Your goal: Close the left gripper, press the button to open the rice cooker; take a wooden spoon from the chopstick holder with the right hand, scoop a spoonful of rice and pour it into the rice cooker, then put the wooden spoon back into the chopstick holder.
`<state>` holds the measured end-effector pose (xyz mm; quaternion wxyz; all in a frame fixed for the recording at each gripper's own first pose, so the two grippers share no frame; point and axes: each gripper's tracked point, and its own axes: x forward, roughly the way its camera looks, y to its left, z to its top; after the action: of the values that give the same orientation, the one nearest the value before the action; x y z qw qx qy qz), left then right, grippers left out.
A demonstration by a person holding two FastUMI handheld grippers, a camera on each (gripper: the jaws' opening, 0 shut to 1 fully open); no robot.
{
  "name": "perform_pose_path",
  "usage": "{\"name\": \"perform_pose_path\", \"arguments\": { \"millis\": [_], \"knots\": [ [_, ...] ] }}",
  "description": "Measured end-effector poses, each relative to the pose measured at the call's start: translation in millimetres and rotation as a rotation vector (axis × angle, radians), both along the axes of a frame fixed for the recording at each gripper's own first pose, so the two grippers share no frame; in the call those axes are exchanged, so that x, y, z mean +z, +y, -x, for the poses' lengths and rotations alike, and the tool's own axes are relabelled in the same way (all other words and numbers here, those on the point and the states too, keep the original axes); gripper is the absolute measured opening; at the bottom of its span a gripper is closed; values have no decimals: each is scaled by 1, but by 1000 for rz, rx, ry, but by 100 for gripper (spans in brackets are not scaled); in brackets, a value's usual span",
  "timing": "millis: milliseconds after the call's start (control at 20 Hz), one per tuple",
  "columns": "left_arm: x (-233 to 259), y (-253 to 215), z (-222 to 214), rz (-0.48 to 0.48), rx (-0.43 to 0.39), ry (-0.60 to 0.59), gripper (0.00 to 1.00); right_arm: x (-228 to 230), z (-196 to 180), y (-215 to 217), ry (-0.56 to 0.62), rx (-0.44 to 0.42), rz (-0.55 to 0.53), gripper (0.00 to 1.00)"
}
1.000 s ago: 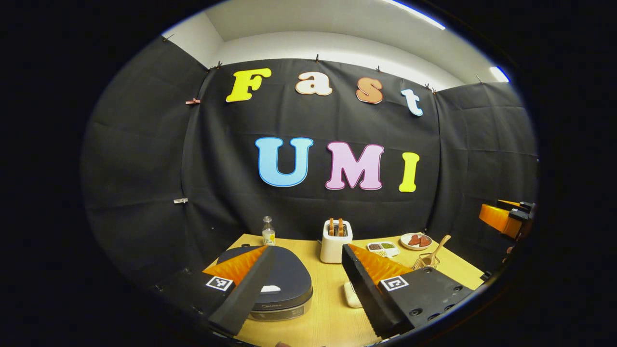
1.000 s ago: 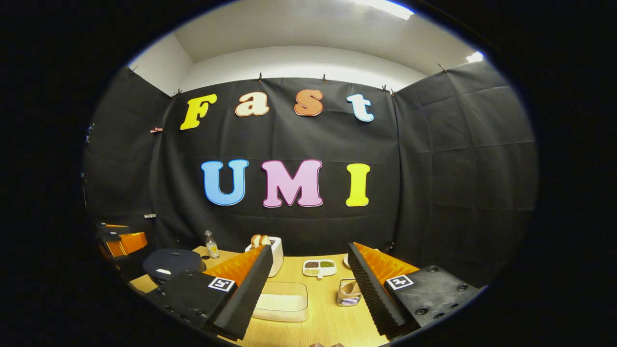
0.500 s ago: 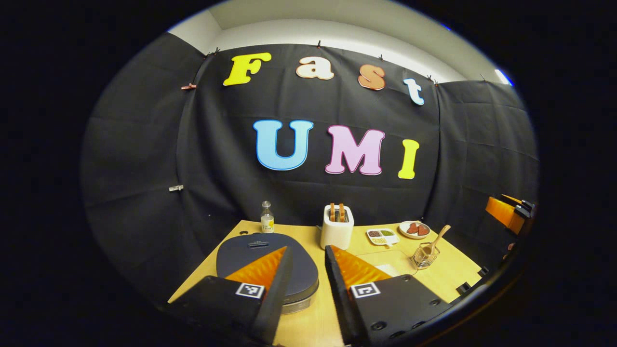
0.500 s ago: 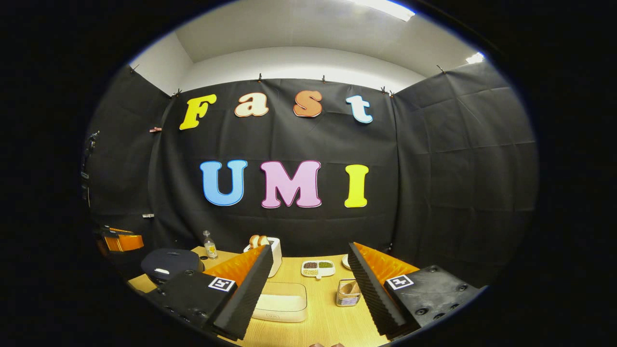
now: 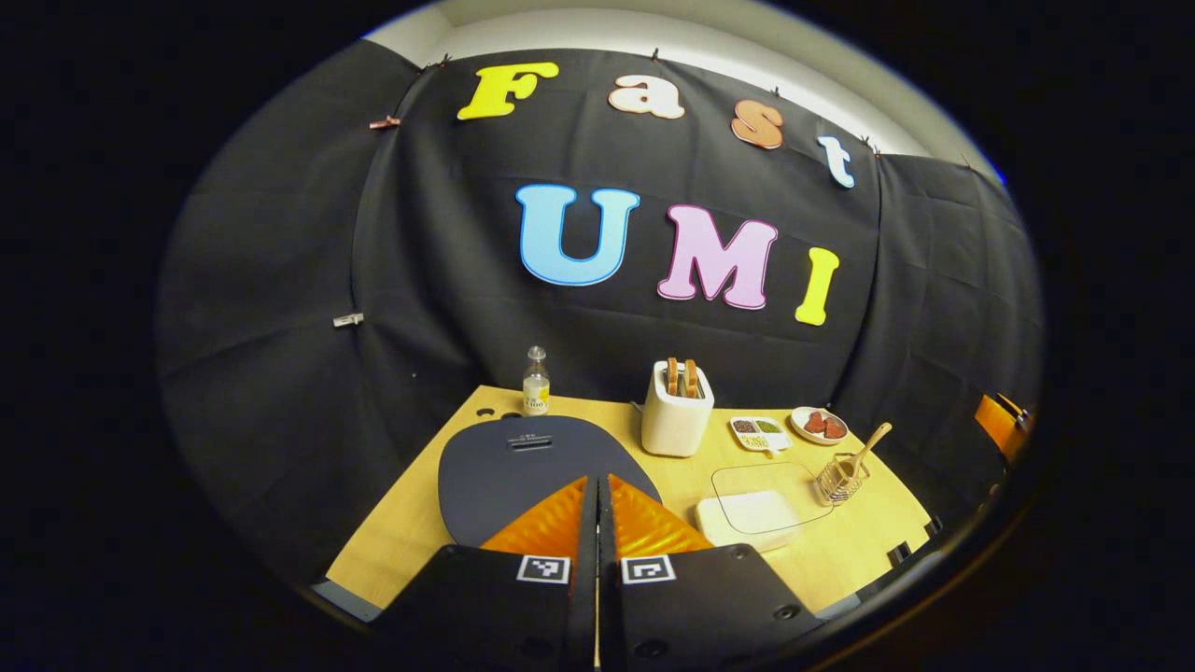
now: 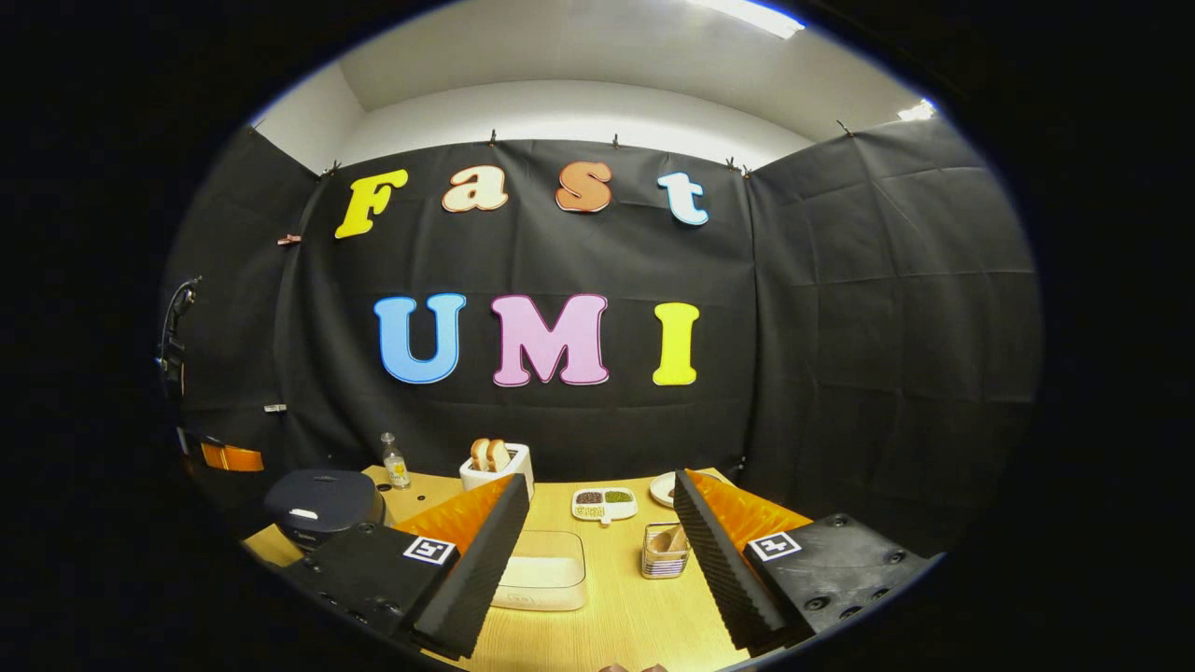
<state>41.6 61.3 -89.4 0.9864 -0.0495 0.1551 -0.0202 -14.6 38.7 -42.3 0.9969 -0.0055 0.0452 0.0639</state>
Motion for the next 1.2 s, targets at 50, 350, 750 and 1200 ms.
{"name": "perform_pose_path", "arguments": {
  "millis": [50, 350, 750, 1200],
  "knots": [
    [-8, 0, -4, 7, -8, 19, 6, -1, 1, -1, 2, -7, -1, 98],
    [-61, 14, -30, 40, 2, 158, 6, -11, 4, -7, 32, -41, 13, 98],
    [-97, 11, -36, 47, -23, 245, 6, -20, 5, -7, 63, -50, 37, 98],
    [-109, 11, -36, 71, -6, 333, 7, -29, -1, 5, 86, -4, 30, 98]
  ]
}}
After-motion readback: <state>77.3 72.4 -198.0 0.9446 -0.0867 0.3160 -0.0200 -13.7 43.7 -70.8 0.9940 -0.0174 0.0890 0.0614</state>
